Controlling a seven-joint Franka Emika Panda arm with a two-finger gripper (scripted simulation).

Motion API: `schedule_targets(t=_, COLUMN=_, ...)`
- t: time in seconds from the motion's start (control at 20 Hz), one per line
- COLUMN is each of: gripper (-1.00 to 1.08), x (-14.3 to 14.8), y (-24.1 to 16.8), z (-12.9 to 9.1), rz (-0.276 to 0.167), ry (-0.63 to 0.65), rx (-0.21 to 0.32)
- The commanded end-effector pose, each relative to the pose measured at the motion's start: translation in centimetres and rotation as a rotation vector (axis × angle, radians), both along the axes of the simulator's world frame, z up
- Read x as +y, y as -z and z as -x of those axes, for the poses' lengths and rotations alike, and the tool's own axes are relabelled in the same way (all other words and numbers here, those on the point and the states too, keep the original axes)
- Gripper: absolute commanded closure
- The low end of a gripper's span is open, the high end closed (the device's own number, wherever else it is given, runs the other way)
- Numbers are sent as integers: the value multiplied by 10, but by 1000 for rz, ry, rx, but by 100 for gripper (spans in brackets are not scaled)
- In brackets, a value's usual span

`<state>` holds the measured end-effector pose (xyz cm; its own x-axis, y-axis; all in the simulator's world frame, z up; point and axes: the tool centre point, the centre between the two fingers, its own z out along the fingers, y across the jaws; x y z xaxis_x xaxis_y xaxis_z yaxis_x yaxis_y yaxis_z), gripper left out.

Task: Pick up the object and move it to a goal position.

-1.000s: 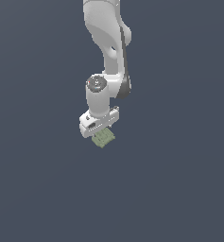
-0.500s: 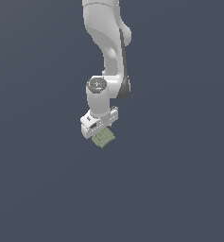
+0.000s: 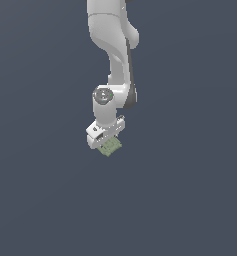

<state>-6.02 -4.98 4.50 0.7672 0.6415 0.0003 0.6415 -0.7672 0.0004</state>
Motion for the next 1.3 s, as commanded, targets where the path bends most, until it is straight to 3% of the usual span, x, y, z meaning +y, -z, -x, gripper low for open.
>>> schedule_targets(t=0.0, gripper=-92, x=0, y=13, z=1, rz=0, ry=-2, rx=1)
schedule_targets(t=0.35, gripper=-92, x=0, y=27, z=0, rz=0, ry=-2, rx=1)
schedule_targets(t=0.4, gripper=108, x=0, y=27, z=0, rz=0, ry=-2, rx=1)
schedule_targets(t=0.85, gripper=108, x=0, y=27, z=0, rz=0, ry=-2, rx=1)
schedule_targets(t=1.25, gripper=108, x=1, y=2, z=-1, rz=3, ry=-2, rx=-7)
